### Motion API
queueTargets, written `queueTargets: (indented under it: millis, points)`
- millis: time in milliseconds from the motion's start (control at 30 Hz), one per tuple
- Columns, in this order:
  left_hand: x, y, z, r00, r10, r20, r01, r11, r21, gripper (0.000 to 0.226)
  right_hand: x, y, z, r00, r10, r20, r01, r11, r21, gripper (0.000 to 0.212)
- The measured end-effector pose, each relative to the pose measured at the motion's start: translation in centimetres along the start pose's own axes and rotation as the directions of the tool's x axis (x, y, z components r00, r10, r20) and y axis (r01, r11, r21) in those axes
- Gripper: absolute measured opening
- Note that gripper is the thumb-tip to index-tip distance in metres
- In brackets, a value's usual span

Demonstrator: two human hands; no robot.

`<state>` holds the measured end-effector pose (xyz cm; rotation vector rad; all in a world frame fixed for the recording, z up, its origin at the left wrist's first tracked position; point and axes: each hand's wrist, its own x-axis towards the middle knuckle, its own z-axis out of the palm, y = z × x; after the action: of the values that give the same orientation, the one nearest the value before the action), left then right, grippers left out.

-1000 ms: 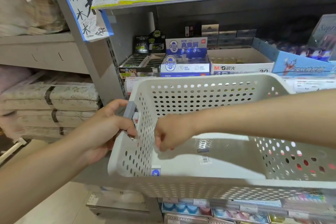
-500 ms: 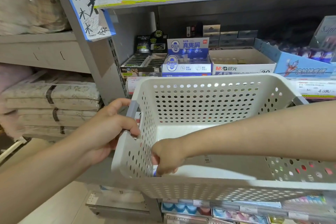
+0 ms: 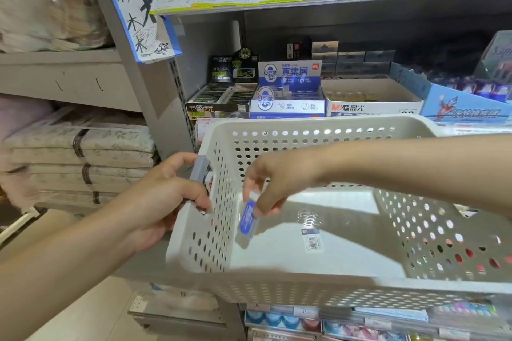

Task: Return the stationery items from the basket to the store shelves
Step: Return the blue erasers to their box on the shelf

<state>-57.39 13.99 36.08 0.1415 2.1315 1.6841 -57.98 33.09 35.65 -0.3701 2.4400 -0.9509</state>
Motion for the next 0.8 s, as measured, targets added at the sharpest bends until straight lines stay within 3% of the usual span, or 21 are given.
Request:
queueTargets:
  millis: [133,233,400,500,567,633,800]
  points:
    - [0.1,-0.1,-0.2,1.0,-0.001,0.008,0.001,1.0,-0.002,0.051,-2.5,-1.1,-4.1,0.988,-0.078,-0.135,0.093,0.99,0.11,0.015]
    - [0.2,0.0,-0.3,1.0,0.001,0.014,-0.001,1.0,-0.009,0.049,-4.0,-1.5,-7.1,0.938,-0.098,-0.332,0.154,0.977,0.146,0.008]
    - [0.2,0.0,-0.3,1.0,-0.001,0.008,0.001,1.0,-0.011,0.05,-4.4,-0.4,-11.6,0.745,0.014,-0.667,0.201,0.949,0.244,0.008]
    - [0.1,0.0,-0.3,1.0,-0.005,0.004,0.006,1.0,-0.01,0.05,-3.2,0.9,-13.2,0.633,0.091,-0.769,0.155,0.958,0.241,0.013]
    - [0.1,0.0,-0.3,1.0,-0.005,0.003,0.005,1.0,-0.005,0.05,-2.3,1.4,-13.4,0.595,0.115,-0.795,0.129,0.963,0.236,0.013]
    - [0.0,0.1,-0.4,1.0,-0.001,0.007,0.001,1.0,-0.003,0.05,-1.5,1.7,-13.5,0.613,0.147,-0.777,0.104,0.959,0.264,0.01]
    - [-0.1,0.1,-0.3,1.0,-0.003,0.0,0.003,1.0,-0.001,0.051,-0.2,1.6,-13.6,0.743,0.191,-0.641,0.105,0.913,0.394,0.016]
